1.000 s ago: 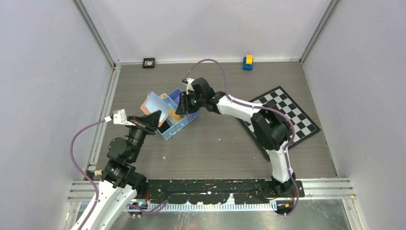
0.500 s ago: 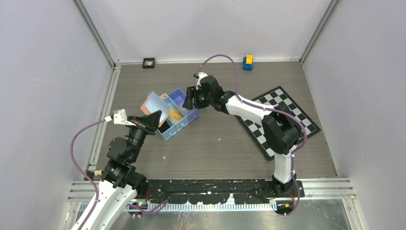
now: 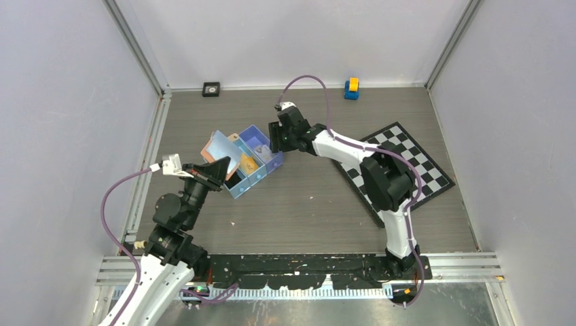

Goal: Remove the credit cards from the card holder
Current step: Move the storage box to the center of the board.

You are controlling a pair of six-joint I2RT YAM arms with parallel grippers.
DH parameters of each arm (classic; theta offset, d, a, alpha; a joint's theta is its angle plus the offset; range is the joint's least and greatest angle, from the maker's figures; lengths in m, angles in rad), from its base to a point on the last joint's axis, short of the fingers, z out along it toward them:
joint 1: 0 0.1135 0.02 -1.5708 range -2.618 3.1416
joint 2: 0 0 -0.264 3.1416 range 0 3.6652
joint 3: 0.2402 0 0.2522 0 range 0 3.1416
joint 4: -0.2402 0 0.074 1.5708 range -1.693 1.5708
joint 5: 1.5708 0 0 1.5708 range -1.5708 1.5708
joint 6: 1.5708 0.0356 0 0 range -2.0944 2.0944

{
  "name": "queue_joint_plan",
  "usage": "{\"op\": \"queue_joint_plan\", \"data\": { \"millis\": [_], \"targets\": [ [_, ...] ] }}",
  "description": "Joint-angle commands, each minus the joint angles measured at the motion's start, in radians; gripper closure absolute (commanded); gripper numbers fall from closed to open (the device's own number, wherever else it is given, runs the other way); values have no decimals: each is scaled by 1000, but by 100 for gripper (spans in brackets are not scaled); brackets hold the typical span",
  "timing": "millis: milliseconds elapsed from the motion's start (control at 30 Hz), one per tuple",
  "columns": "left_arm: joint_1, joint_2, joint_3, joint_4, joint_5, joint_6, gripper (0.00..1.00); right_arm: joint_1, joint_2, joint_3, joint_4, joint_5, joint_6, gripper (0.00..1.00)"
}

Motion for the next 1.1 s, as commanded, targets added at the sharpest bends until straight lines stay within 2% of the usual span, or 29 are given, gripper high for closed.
{"op": "queue_joint_plan", "data": {
  "millis": [0, 200, 400, 667, 900, 1067],
  "targets": [
    [1, 8, 11, 70, 18, 5, 100, 3, 61, 83, -55, 51, -20, 47],
    [1, 9, 11, 71, 19, 5, 100, 2, 87, 100, -65, 83, 2, 72],
    [1, 16, 11, 73, 21, 6, 100, -18, 52, 76, -66, 148, 21, 87],
    [1, 34, 11, 78, 24, 6, 100, -110, -15, -15, -7, 104, 39, 85],
    [1, 47, 13, 84, 33, 5, 100, -110, -40, -55, 73, -67, -27, 84],
    [1, 51, 8, 89, 34, 3, 100, -107, -27, -47, 102, -109, -61, 84]
  ]
}}
